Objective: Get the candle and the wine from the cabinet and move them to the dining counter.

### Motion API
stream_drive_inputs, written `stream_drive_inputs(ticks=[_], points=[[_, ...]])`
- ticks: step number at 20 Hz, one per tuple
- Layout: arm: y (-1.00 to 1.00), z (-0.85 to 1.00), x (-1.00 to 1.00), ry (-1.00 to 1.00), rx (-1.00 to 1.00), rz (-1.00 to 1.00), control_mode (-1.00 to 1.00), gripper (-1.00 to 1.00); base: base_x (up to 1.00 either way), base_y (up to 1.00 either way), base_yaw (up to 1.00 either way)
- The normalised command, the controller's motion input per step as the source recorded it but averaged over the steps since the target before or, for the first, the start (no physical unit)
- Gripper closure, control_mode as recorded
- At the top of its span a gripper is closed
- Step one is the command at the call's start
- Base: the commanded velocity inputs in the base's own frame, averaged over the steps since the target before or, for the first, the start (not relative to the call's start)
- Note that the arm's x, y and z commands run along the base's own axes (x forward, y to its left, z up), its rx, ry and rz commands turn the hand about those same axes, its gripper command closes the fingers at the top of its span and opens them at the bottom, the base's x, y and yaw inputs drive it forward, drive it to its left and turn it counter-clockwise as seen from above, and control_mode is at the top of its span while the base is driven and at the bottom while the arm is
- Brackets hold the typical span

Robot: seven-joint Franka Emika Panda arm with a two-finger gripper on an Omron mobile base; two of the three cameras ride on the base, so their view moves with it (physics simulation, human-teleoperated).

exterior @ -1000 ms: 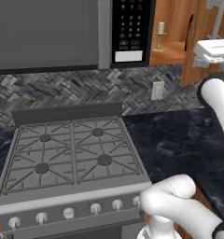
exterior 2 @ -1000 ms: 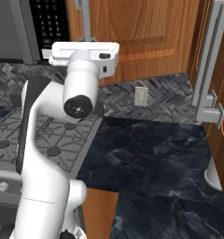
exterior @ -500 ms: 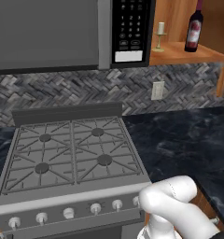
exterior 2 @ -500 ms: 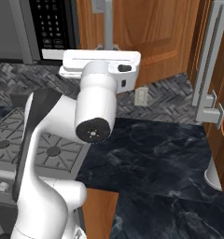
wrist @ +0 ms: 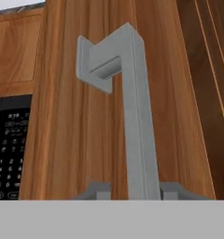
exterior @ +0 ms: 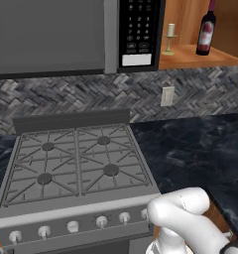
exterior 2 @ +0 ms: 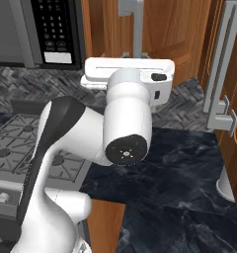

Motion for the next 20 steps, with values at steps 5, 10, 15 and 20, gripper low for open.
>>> stream_drive_inputs(ticks=[5, 10, 15, 20], points=[[-0.22, 0.0, -0.26, 0.02, 0.0, 0.0, -1.0, 1.0, 0.0, 0.0, 0.0], [-0.25, 0.0, -0.18, 0.0, 0.0, 0.0, -1.0, 1.0, 0.0, 0.0, 0.0], [-0.34, 0.0, -0.14, 0.01, 0.0, 0.0, -1.0, 1.0, 0.0, 0.0, 0.0], [-0.18, 0.0, -0.08, 0.0, 0.0, 0.0, -1.0, 1.0, 0.0, 0.0, 0.0]])
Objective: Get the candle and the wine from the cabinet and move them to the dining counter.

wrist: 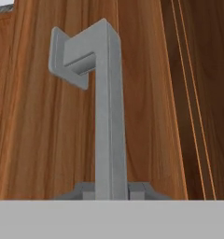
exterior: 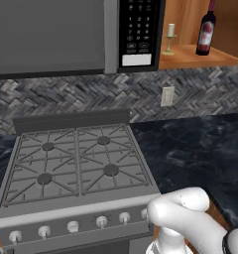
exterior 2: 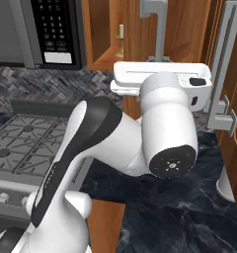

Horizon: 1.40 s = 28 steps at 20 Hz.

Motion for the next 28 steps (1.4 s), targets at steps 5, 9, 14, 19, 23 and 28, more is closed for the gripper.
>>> stream_drive_inputs(ticks=[5, 9, 14, 19, 23, 28], points=[[0.0, 0.0, 0.0, 0.0, 0.0, 0.0, -1.0, -1.0, 0.0, 0.0, 0.0], [0.0, 0.0, 0.0, 0.0, 0.0, 0.0, -1.0, -1.0, 0.0, 0.0, 0.0], [0.0, 0.0, -0.29, 0.0, 0.0, -0.04, -1.0, -1.0, 0.0, 0.0, 0.0], [0.0, 0.0, -0.61, 0.0, 0.0, -0.1, -1.0, -1.0, 0.0, 0.0, 0.0], [0.31, 0.02, -0.66, 0.0, -0.02, -0.09, -1.0, -1.0, 0.0, 0.0, 0.0], [0.73, 0.01, -0.65, 0.11, -0.05, -0.12, -1.0, -1.0, 0.0, 0.0, 0.0]])
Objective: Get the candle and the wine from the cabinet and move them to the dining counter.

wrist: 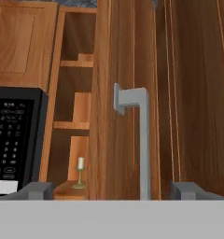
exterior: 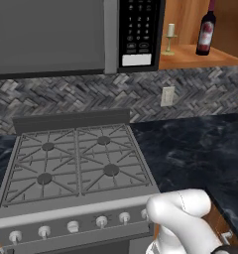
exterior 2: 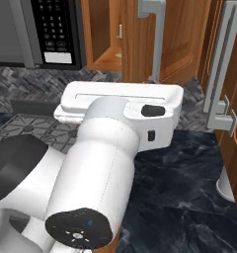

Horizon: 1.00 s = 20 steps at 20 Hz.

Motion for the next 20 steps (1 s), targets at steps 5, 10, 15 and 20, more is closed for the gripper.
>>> stream_drive_inputs(ticks=[5, 10, 15, 20], points=[[0.77, 0.04, -0.45, 0.14, -0.02, -0.14, -1.0, -1.0, 0.0, 0.0, 0.0], [0.8, 0.01, -0.24, 0.08, 0.0, -0.2, -1.0, -1.0, 0.0, 0.0, 0.0], [0.7, 0.0, 0.0, 0.01, -0.03, -0.25, -1.0, -1.0, 0.0, 0.0, 0.0], [0.4, 0.0, 0.27, 0.0, 0.0, -0.26, -1.0, -1.0, 0.0, 0.0, 0.0]])
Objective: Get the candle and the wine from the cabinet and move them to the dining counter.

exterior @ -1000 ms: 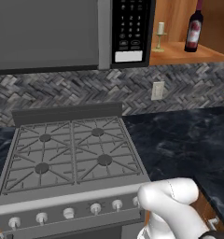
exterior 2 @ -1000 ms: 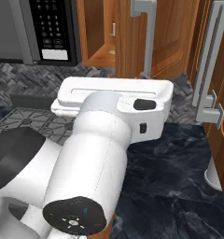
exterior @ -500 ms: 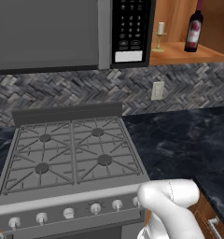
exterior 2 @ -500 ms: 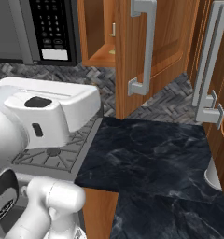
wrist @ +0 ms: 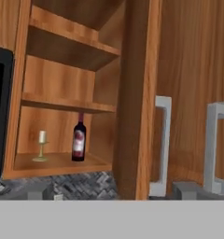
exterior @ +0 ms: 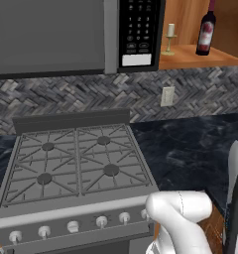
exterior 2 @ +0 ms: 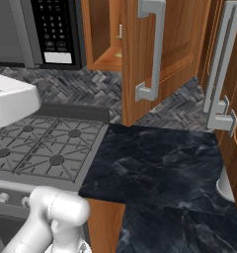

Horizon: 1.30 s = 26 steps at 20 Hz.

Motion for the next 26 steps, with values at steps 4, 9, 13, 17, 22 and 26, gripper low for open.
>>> stream_drive_inputs(ticks=[4, 9, 13, 17, 22, 26], points=[[0.18, 0.0, 0.38, 0.0, 0.0, -0.32, -1.0, -1.0, 0.0, 0.0, 0.0], [0.04, 0.0, 0.53, 0.0, 0.02, -0.21, -1.0, -1.0, 0.0, 0.0, 0.0], [0.0, -0.02, 0.54, -0.03, 0.04, -0.06, -1.0, -1.0, 0.0, 0.0, 0.0], [0.0, -0.08, 0.46, -0.07, 0.02, 0.0, -1.0, -1.0, 0.0, 0.0, 0.0], [-0.06, 0.0, 0.48, 0.0, 0.02, -0.04, -1.0, -1.0, 0.0, 0.0, 0.0], [-0.19, 0.0, 0.4, 0.01, 0.0, -0.22, -1.0, -1.0, 0.0, 0.0, 0.0]])
